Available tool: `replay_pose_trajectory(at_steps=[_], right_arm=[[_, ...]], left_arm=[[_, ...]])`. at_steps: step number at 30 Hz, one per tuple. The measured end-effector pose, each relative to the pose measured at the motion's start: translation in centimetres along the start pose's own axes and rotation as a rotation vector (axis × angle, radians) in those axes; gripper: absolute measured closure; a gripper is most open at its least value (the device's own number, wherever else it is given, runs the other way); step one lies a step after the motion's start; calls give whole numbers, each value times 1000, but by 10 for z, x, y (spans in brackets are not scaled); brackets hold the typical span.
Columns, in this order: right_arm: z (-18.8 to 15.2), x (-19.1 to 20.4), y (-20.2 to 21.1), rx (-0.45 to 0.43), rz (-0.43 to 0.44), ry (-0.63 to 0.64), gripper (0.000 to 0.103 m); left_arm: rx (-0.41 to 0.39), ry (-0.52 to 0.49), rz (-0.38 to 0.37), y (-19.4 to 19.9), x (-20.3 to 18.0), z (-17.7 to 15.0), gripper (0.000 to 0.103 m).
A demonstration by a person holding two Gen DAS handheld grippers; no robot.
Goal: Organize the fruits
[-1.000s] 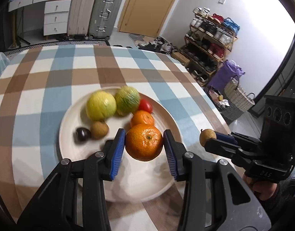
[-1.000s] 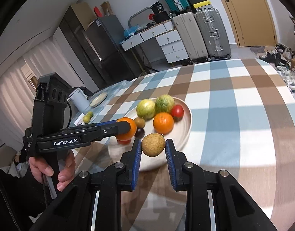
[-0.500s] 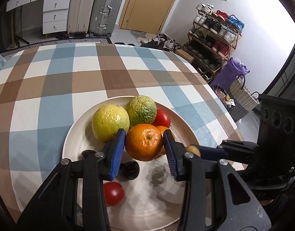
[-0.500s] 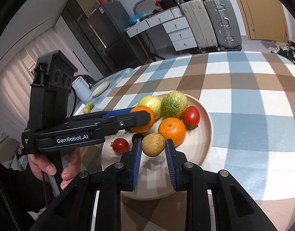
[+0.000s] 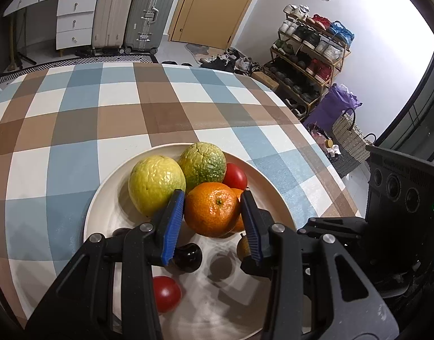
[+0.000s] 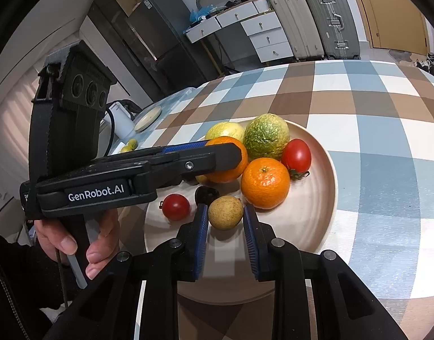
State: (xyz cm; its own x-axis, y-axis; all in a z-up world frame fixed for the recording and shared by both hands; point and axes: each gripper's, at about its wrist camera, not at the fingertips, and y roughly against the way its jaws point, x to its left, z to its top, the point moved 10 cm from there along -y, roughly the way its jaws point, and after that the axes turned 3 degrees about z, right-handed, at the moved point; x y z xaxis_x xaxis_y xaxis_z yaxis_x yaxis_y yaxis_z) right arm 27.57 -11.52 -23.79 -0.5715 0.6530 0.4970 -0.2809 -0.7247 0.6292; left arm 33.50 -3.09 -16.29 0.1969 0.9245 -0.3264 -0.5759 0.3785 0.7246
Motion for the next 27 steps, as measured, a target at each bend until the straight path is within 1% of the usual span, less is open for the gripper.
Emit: replay_pose_trajectory(at_steps=[7, 8, 10, 15, 17, 18, 20, 22, 26, 27], right_arm=[[2, -4, -3, -7, -9, -22, 75], [2, -5, -2, -8, -5, -30, 74], [2, -6, -2, -13, -9, -34, 62], [1, -4, 7, -36, -20, -37, 61], [1, -2, 15, -51, -24, -35, 57], [1, -2, 18, -57, -30, -36, 52], [1, -3, 25, -73, -48, -44, 50], [2, -2, 33, -91, -61, -63, 43], [4, 5, 51, -141, -74, -70, 41], [4, 8, 54, -150, -80, -66, 38]], left_arm=[[-7, 3, 3, 4, 1, 0, 65], [-9, 2, 1, 5, 1, 0, 65], [-16, 0, 10, 8, 0, 1, 65], [-24, -10, 26, 20, -5, 0, 65], [-33, -9, 38, 27, -7, -1, 64], [-38, -6, 39, 31, -9, -2, 63], [-45, -6, 47, 40, -13, -4, 58], [-66, -8, 68, 51, -16, -6, 50], [-113, -8, 107, 79, -22, -10, 40], [-120, -8, 114, 85, -23, -10, 36]])
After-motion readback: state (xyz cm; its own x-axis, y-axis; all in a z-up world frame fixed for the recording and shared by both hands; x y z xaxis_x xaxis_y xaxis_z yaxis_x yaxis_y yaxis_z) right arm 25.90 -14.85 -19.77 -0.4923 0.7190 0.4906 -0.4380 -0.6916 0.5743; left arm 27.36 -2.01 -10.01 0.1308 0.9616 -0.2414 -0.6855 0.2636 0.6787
